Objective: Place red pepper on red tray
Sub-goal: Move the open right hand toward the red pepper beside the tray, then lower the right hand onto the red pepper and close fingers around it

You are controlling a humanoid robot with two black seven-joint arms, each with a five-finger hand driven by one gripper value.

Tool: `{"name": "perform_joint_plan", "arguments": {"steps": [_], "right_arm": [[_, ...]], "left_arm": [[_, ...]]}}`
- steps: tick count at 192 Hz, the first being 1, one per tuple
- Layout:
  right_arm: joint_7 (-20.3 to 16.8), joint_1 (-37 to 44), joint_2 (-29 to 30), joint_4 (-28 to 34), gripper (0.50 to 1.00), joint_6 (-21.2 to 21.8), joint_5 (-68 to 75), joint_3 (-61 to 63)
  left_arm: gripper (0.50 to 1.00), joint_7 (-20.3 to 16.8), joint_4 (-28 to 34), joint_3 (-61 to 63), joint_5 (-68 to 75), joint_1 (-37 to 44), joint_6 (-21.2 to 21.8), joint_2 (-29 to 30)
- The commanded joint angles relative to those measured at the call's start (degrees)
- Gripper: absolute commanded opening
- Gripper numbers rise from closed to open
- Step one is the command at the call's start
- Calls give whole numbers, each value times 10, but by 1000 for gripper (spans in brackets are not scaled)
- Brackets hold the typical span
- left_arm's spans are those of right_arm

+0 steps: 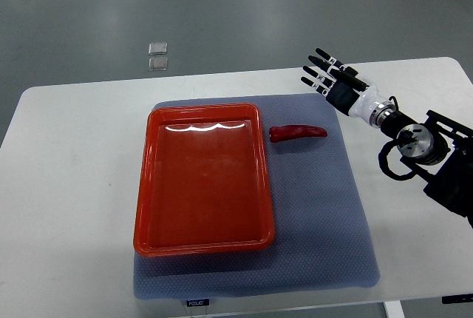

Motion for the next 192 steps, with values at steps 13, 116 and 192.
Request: {"name": "perform_joint_plan", "arguments": {"steps": [13,116,192], "right_arm": [[9,0,-1,0,913,-7,0,0],[68,31,-36,9,911,-17,-314,-8],[67,116,-44,8,911,-21,-635,-164]], "left_arm": [[1000,0,-2,0,0,0,0,0],[1000,0,5,1,0,-1,4,0],[1000,0,6,1,0,-1,4,0]]}}
